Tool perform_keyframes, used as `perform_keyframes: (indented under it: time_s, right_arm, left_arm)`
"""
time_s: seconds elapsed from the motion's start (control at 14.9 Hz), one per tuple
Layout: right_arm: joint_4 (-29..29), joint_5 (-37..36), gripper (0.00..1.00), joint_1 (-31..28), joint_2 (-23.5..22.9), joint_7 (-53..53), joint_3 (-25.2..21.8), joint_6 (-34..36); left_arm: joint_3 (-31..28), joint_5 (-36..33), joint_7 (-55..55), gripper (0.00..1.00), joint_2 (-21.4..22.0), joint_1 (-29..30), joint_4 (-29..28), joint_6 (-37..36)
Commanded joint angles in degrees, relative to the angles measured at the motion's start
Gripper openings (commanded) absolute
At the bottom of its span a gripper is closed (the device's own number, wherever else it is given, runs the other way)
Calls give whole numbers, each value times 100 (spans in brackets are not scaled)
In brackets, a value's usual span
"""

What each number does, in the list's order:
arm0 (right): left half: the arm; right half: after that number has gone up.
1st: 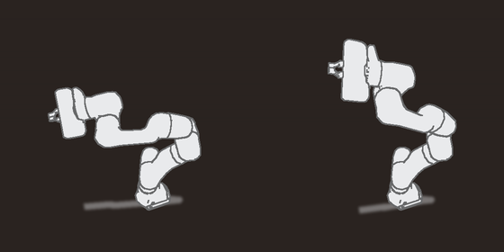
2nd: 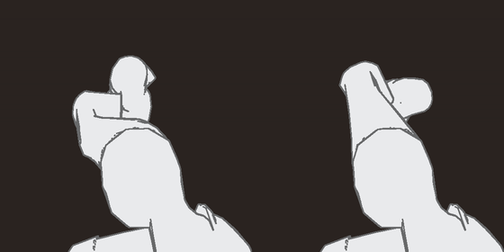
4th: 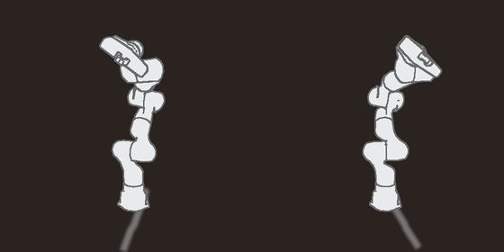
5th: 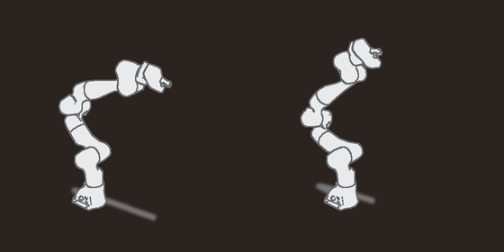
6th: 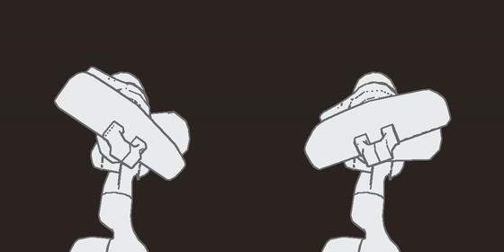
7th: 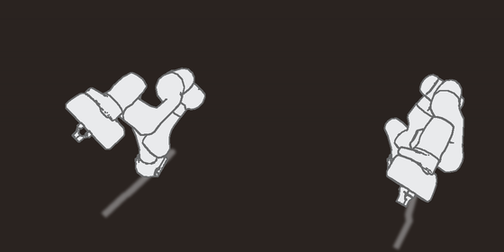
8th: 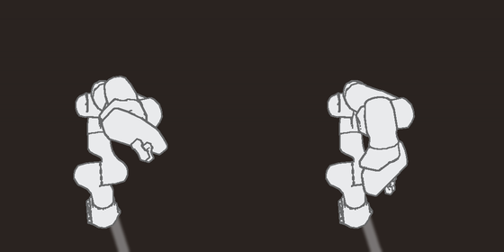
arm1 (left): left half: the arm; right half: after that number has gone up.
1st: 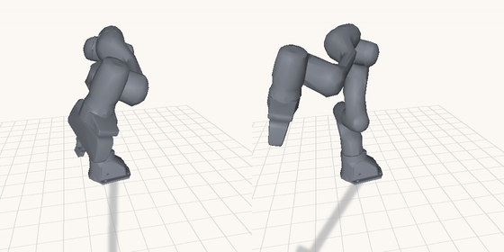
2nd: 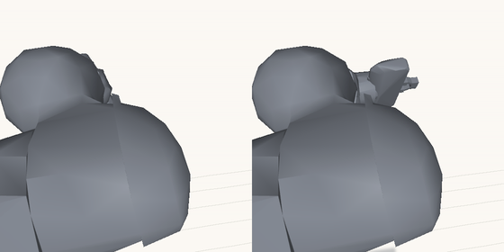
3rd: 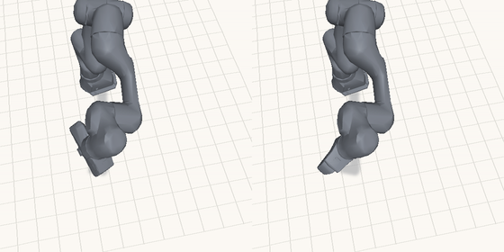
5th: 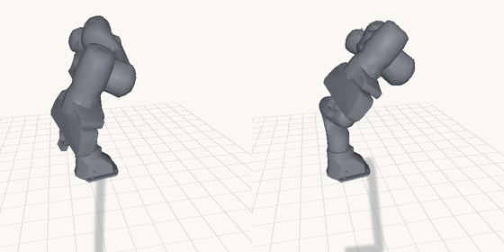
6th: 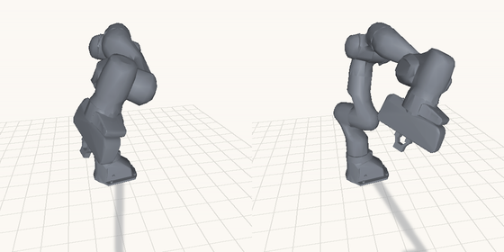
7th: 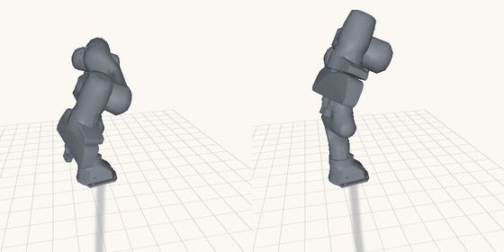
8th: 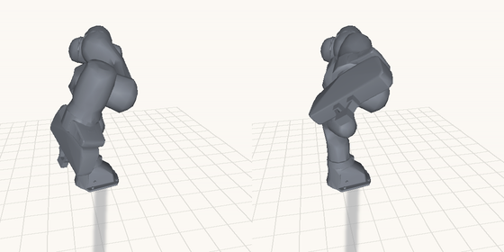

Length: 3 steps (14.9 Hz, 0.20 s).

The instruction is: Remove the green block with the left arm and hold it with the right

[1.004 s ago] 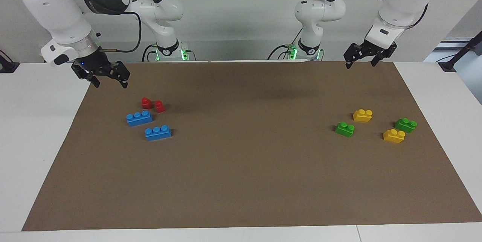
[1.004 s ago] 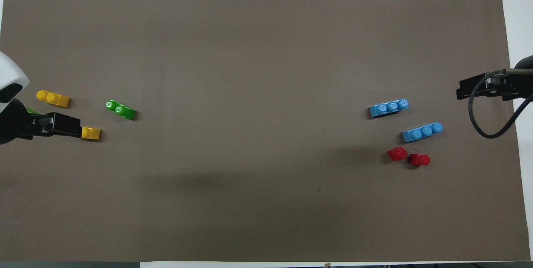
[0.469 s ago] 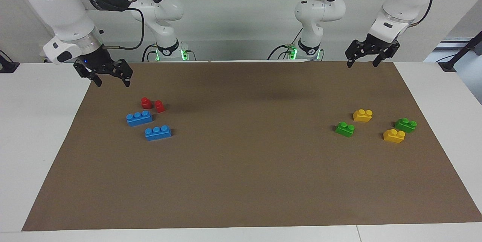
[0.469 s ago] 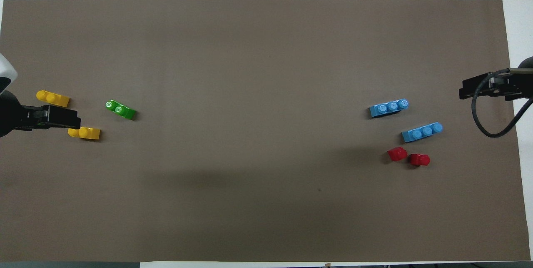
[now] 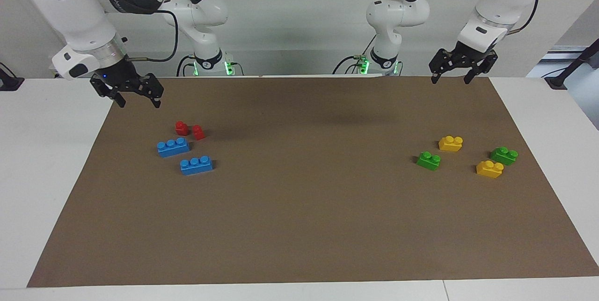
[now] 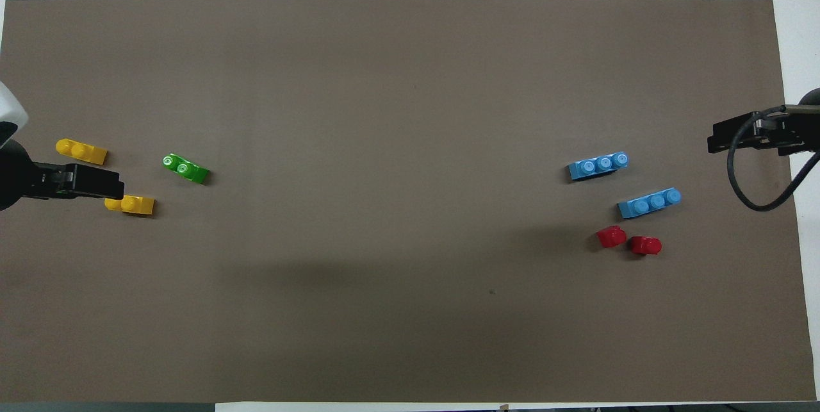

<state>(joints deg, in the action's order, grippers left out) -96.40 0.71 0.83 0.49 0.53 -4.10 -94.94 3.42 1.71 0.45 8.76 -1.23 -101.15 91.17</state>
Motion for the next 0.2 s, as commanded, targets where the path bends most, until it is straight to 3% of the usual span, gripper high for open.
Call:
perform_keyframes:
  time_s: [0.0, 0.13]
  right_arm:
    - [16, -53, 100, -75, 21, -115, 32, 116]
    - [25, -53, 100, -83, 21, -115, 32, 116]
  left_arm:
    - [-35, 49, 96, 100, 46, -26, -45, 50]
    - [-35, 49, 113, 100, 55, -18, -45, 32]
